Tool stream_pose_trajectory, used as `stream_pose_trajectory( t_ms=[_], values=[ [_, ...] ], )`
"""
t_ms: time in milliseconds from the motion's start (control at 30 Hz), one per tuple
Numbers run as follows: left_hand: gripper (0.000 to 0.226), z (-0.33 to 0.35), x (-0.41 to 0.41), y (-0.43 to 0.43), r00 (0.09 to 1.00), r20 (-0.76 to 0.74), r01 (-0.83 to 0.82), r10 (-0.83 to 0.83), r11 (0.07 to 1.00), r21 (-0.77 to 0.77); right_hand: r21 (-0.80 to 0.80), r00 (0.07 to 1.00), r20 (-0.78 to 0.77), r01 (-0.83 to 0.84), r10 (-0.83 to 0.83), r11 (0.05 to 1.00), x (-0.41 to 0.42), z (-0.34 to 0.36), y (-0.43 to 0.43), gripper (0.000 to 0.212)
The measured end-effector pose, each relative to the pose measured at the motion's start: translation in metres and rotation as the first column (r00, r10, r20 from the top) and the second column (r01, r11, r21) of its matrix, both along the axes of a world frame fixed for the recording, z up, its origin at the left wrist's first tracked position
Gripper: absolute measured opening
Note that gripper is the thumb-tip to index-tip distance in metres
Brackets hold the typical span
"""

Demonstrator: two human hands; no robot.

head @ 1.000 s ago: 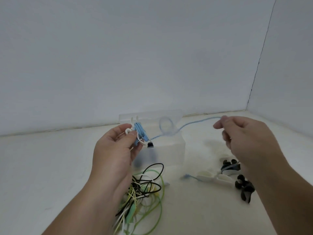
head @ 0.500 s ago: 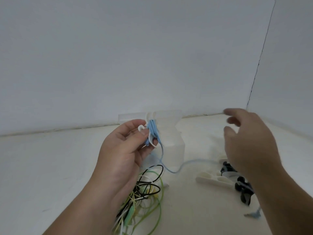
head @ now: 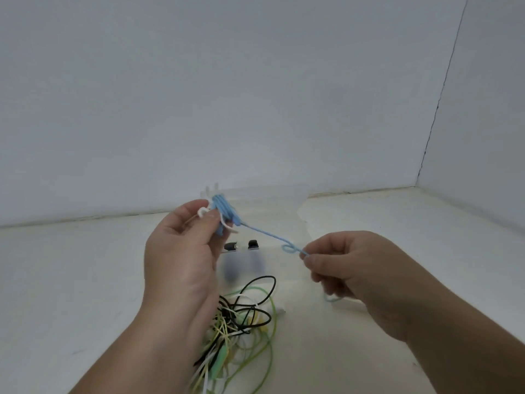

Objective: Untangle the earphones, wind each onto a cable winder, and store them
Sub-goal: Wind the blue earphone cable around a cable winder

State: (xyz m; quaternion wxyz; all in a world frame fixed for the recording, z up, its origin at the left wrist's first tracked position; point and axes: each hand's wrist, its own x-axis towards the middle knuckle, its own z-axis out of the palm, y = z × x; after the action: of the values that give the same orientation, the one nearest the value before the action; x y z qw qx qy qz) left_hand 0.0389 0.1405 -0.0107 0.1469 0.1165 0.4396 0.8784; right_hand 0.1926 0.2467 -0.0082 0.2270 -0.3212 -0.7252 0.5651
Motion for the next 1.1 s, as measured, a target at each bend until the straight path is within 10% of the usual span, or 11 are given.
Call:
stream_pose_trajectory(
  t_ms=[433,667,900,1100],
  values=[
    [0.014,-0.005,0.002,0.001,0.992,-0.098,-0.088,0.076,0.988,-0.127,-0.031,0.836,-0.229,0.505,-0.498,0.862,0.015,0.010,0.032,0.024],
    [0.018,-0.004,-0.010,-0.004,0.965,-0.143,-0.239,0.218,0.959,-0.152,0.364,0.724,-0.284,0.688,-0.628,0.628,0.026,0.015,0.033,0.032],
    [0.019,-0.004,0.014,0.000,0.954,-0.289,0.021,-0.081,0.978,-0.205,0.831,0.833,0.177,0.158,-0.523,0.533,0.013,0.006,0.017,0.061],
    [0.018,0.001,0.024,-0.002,0.924,-0.212,0.309,-0.319,0.948,-0.082,0.537,0.994,0.075,-0.106,0.078,0.837,-0.003,-0.004,-0.007,0.057]
  ],
)
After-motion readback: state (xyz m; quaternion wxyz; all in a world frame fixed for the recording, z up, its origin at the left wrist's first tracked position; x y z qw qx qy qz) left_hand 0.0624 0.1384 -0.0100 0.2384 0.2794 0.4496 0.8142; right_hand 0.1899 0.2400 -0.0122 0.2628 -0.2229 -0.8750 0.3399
